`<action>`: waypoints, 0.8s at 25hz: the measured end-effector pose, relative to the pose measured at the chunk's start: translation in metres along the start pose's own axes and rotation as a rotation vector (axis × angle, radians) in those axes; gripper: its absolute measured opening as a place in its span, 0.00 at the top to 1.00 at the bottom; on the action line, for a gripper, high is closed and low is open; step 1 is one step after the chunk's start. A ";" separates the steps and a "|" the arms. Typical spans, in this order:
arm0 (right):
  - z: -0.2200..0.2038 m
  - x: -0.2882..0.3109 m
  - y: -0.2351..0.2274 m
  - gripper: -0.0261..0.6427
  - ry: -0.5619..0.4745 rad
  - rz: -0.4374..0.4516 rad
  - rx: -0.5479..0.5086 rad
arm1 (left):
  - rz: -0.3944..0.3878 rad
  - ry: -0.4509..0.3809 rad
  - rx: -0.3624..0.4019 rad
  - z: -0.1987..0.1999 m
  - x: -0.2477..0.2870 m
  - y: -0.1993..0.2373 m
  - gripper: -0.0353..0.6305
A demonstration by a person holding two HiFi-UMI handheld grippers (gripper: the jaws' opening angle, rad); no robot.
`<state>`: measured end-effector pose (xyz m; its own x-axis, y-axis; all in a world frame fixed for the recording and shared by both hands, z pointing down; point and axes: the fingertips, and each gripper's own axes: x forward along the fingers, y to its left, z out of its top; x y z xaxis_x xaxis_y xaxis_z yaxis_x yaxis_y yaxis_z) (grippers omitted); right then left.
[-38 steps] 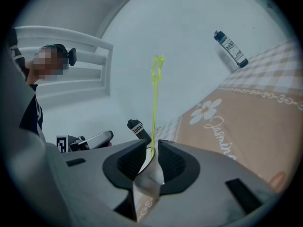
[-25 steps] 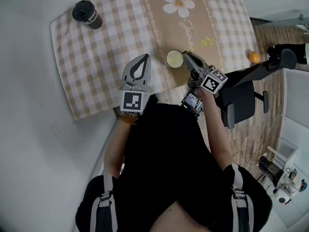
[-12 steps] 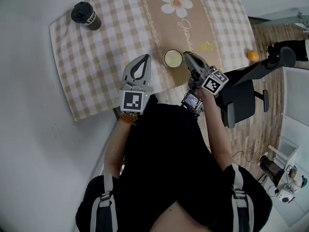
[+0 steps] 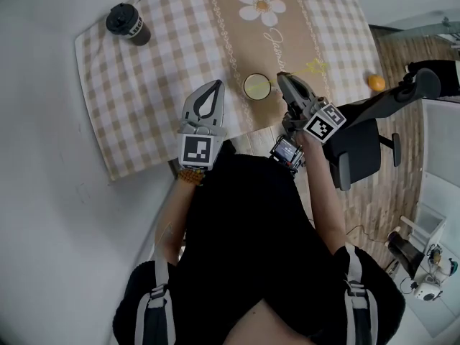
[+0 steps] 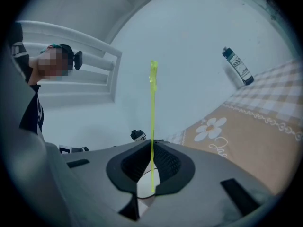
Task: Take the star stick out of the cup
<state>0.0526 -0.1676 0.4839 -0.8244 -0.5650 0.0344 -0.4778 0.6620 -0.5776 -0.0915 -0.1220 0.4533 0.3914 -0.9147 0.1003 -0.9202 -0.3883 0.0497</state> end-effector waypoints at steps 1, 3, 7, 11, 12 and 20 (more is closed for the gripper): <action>0.005 0.000 0.004 0.94 -0.006 0.005 -0.014 | -0.002 -0.003 0.002 0.001 0.001 -0.001 0.96; 0.015 0.001 0.012 0.94 -0.018 0.017 -0.042 | -0.011 -0.008 0.006 0.005 0.003 -0.004 0.96; 0.032 0.000 0.027 0.94 -0.051 0.037 -0.079 | -0.037 -0.022 0.022 0.011 0.007 -0.013 0.96; 0.050 -0.007 0.042 0.94 -0.079 0.041 -0.121 | -0.068 -0.041 0.039 0.024 0.011 -0.025 0.96; 0.053 -0.008 0.045 0.94 -0.084 0.041 -0.132 | -0.074 -0.047 0.041 0.028 0.011 -0.027 0.96; 0.057 -0.011 0.062 0.94 -0.074 0.015 -0.244 | -0.080 -0.100 0.043 0.054 0.015 -0.031 0.96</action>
<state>0.0495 -0.1480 0.4012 -0.8118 -0.5827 -0.0374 -0.5323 0.7648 -0.3630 -0.0579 -0.1295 0.4000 0.4631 -0.8863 -0.0016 -0.8863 -0.4630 0.0104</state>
